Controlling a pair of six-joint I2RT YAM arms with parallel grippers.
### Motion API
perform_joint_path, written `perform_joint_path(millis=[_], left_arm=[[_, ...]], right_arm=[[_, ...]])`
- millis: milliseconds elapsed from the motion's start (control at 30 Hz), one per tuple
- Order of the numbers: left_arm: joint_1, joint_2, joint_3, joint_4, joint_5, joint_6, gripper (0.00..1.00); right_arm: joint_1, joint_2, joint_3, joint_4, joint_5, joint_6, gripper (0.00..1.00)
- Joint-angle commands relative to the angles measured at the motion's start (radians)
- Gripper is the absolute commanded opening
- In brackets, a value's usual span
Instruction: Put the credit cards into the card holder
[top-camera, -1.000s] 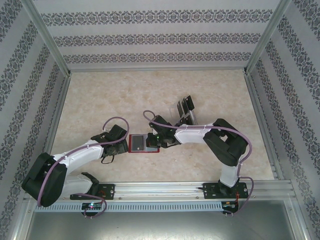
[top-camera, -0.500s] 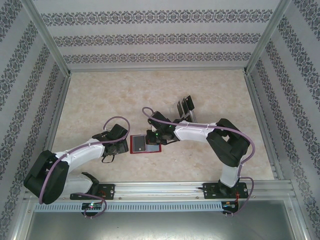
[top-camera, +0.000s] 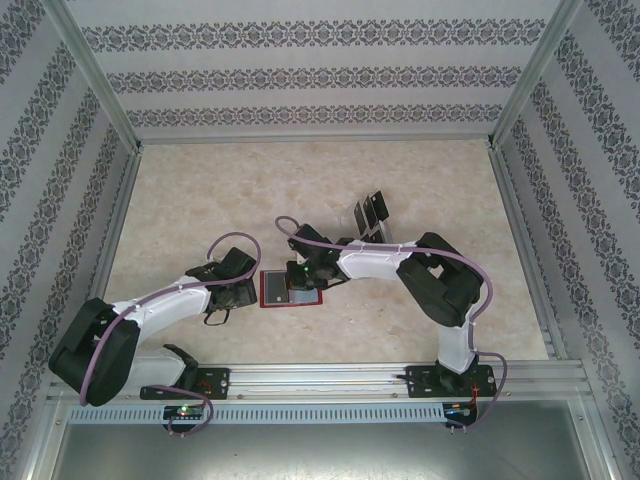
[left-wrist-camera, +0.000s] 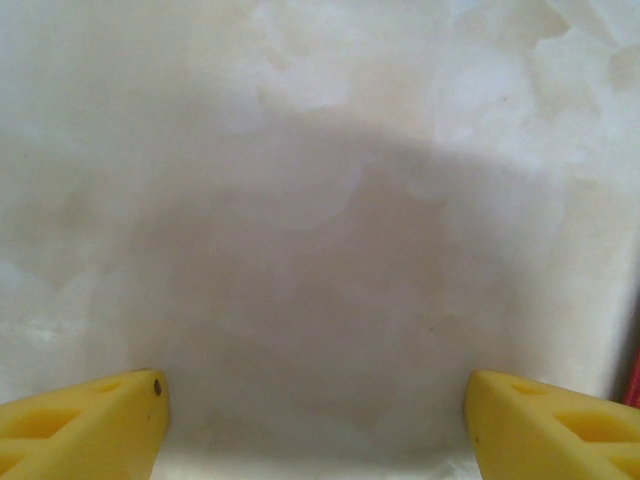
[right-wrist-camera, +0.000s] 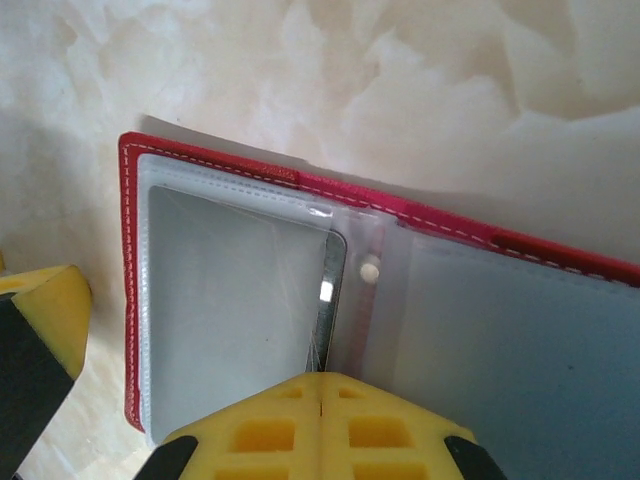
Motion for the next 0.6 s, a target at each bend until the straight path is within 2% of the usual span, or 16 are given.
perform_joint_path(millis=[0, 233, 367, 500, 567], left_arm=[[-0.013, 0.047, -0.011, 0.13, 0.09, 0.02, 0.78], [-0.013, 0.057, -0.014, 0.141, 0.095, 0.018, 0.78], [-0.013, 0.054, -0.016, 0.141, 0.096, 0.016, 0.78], [-0.012, 0.044, -0.014, 0.136, 0.095, 0.019, 0.78], [-0.013, 0.043, -0.017, 0.135, 0.092, 0.02, 0.78]], right_arm=[[0.017, 0.027, 0.027, -0.006, -0.015, 0.003, 0.0], [0.021, 0.019, 0.042, -0.01, -0.022, 0.003, 0.0], [0.016, -0.06, 0.023, -0.02, 0.002, 0.003, 0.0], [0.01, -0.154, -0.015, -0.066, 0.054, -0.015, 0.16], [0.003, -0.186, -0.044, -0.083, 0.075, -0.022, 0.28]])
